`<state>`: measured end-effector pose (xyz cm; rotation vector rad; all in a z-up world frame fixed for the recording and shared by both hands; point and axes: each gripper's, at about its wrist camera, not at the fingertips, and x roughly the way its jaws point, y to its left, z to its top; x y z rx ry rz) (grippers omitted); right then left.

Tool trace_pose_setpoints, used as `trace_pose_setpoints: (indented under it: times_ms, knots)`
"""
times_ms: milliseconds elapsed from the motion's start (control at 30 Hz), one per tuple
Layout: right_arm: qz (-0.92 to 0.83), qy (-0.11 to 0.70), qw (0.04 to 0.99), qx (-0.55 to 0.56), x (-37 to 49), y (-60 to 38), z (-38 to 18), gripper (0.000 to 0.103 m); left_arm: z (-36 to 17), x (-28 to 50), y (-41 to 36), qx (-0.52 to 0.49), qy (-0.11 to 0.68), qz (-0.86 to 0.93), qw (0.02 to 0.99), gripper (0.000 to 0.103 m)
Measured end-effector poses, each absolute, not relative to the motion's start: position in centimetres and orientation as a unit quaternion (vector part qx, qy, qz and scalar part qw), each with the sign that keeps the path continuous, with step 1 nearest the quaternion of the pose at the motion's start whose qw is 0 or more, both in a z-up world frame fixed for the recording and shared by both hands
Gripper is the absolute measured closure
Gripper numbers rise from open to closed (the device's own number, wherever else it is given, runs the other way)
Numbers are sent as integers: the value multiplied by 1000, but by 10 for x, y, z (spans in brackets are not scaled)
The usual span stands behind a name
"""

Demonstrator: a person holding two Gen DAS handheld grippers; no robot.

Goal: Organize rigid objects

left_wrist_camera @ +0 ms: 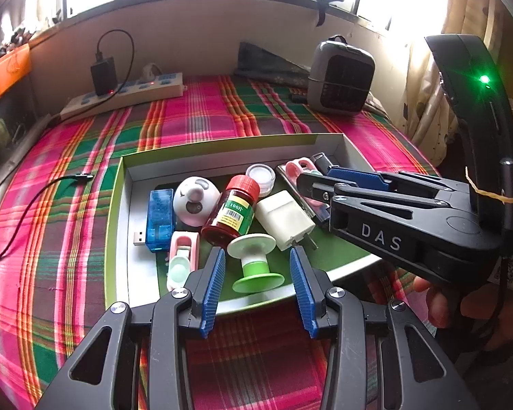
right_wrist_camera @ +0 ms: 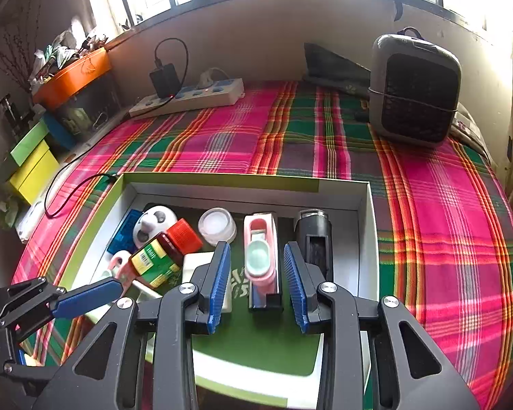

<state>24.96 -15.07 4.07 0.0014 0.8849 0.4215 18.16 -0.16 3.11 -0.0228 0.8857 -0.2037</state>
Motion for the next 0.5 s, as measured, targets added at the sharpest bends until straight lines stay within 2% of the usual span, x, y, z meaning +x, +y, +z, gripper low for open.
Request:
trace_pose_setpoints:
  times_ms: [500]
  knots:
    - [175,404,898,-11,191,-159,60,69,42,146,3,-2,416,-59,908,64]
